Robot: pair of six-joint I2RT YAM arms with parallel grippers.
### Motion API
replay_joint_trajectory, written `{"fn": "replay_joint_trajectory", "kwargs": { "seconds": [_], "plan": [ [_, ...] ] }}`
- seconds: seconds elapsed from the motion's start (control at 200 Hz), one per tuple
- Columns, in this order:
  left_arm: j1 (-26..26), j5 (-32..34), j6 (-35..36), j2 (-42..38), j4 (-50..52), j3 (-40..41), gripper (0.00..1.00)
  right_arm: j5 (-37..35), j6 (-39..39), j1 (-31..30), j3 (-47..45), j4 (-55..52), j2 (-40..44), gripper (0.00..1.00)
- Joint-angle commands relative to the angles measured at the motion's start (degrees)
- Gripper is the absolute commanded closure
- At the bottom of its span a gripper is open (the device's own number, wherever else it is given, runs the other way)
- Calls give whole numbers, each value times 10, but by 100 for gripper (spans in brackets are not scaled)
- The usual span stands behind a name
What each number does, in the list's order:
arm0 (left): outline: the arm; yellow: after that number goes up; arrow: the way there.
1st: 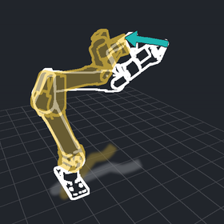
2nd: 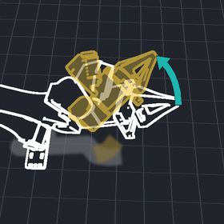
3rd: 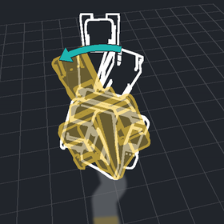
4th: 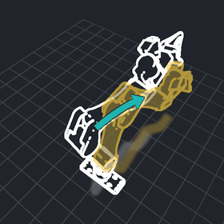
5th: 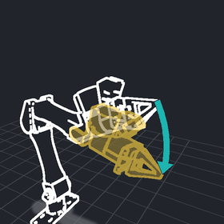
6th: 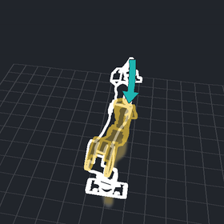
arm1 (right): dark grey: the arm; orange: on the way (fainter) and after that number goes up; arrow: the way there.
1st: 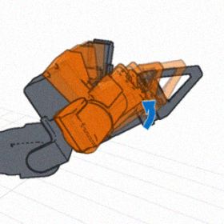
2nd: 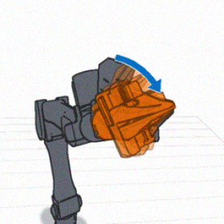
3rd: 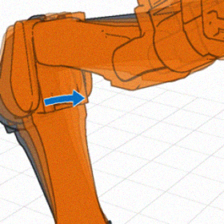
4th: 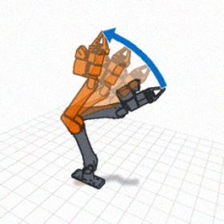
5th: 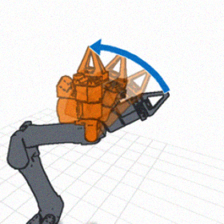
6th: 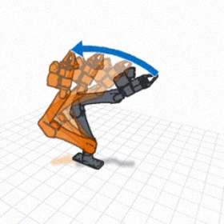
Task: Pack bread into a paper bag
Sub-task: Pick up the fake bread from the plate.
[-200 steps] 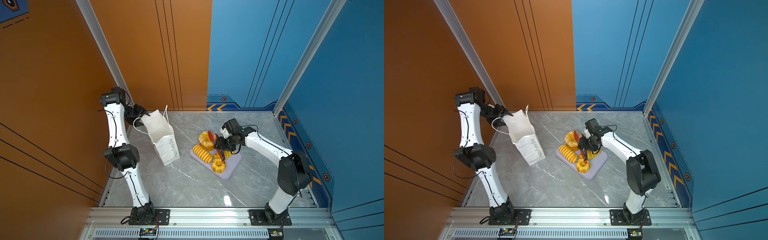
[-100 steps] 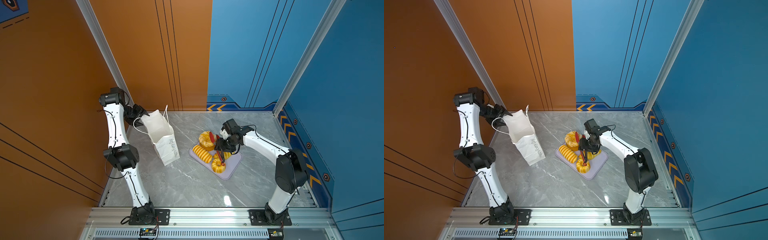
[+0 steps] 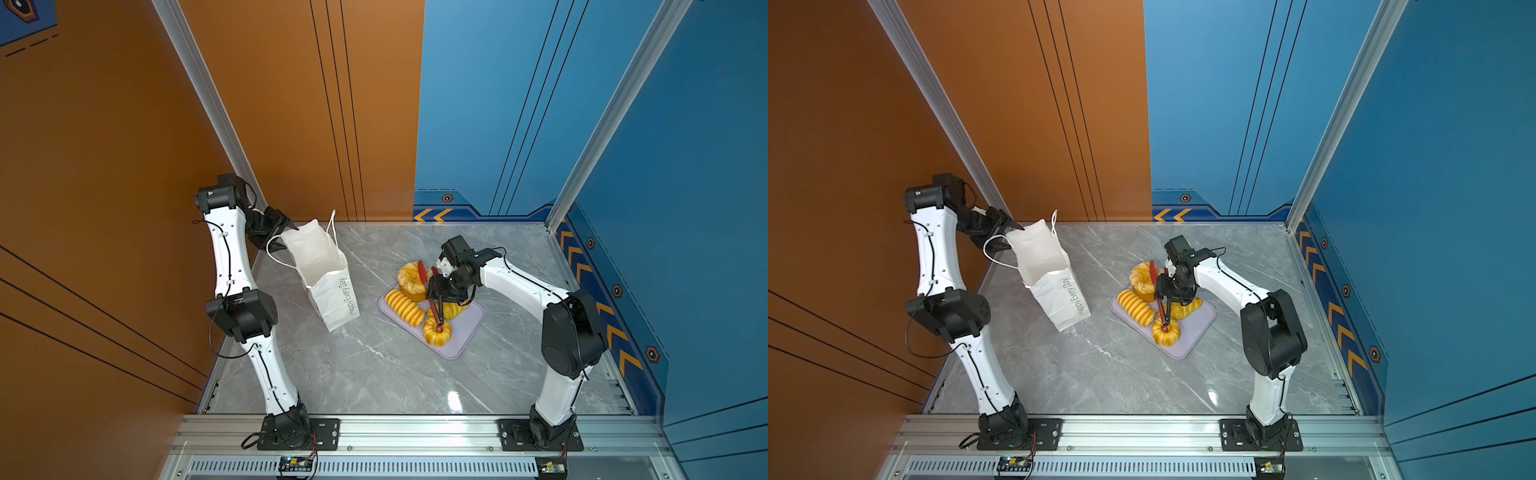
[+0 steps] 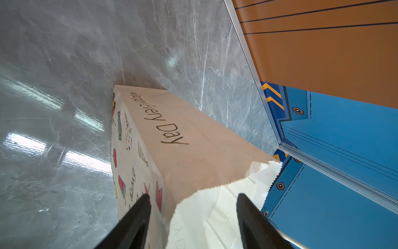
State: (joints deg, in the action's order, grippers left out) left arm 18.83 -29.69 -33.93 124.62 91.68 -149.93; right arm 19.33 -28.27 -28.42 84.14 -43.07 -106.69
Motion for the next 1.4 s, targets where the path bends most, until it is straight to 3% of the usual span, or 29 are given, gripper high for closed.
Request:
{"fn": "replay_joint_trajectory", "kwargs": {
  "seconds": [0.0, 0.14, 0.4, 0.485, 0.556, 0.841, 1.101, 1.396],
  "plan": [
    [8, -18, 11, 0, 119, -16, 34, 0, 10, -6, 22, -14, -12, 37],
    [9, -22, 11, 1, 118, -18, 34, -3, 12, -6, 22, -14, -15, 40],
    [11, -25, 11, 0, 118, -20, 34, -2, 16, -10, 16, -22, 1, 65],
    [12, -27, 10, -1, 119, -20, 34, 2, 22, -10, 19, -28, 8, 80],
    [12, -26, 10, -2, 119, -20, 34, -1, 27, -11, 18, -32, 19, 100],
    [13, -28, 12, -2, 119, -22, 34, 39, 45, -4, 27, -40, 80, 100],
    [12, -26, 13, -1, 119, -26, 34, 132, 70, -1, 52, -53, 105, 100],
    [11, -28, 14, -1, 118, -29, 34, 256, 82, -31, 55, -25, 212, 100]
  ]
}}
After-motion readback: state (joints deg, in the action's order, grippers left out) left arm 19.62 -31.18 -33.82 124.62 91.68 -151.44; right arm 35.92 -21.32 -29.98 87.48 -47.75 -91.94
